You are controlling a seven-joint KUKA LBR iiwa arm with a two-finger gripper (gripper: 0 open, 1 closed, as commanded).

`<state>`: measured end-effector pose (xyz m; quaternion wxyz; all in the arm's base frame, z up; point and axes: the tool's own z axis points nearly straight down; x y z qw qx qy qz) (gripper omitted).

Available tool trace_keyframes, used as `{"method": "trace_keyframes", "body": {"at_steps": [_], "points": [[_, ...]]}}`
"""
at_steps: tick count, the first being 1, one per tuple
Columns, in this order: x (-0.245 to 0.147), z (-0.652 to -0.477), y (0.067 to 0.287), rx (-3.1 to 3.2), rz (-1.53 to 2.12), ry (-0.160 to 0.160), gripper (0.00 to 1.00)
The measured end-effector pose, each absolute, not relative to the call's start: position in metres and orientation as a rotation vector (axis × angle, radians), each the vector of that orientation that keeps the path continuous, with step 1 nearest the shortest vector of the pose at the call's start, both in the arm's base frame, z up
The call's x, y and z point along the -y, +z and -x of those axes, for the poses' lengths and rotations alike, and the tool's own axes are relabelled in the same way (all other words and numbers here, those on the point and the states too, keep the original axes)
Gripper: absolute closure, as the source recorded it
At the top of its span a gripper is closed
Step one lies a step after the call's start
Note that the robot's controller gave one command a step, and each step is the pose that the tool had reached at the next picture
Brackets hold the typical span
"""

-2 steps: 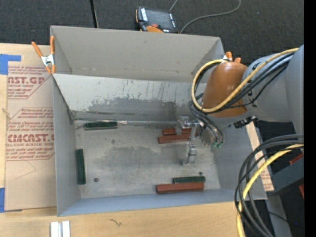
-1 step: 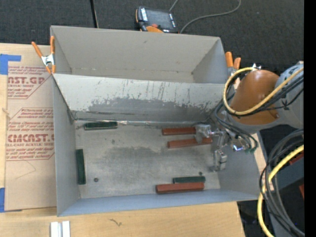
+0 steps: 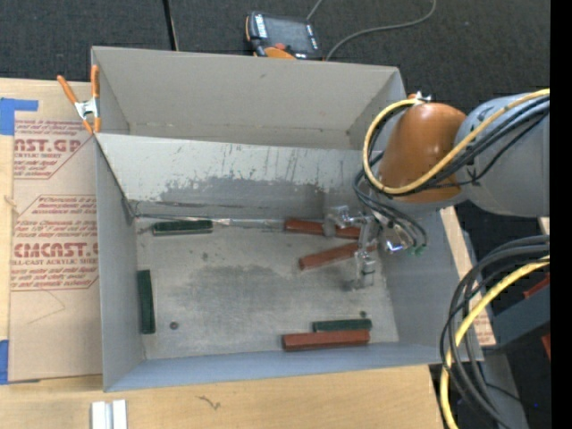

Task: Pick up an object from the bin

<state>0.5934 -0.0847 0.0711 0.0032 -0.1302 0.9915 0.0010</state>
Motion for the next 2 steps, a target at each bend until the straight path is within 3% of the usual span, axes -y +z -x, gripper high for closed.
{"method": "trace_keyframes", "body": {"at_steps": [1, 2], "points": [[0.0880, -0.5930, 0.0726, -3.108, 0.401, 0.001, 1.00], [0.0885, -0.5910, 0.0707, -3.115, 0.402, 0.002, 0.00]]}}
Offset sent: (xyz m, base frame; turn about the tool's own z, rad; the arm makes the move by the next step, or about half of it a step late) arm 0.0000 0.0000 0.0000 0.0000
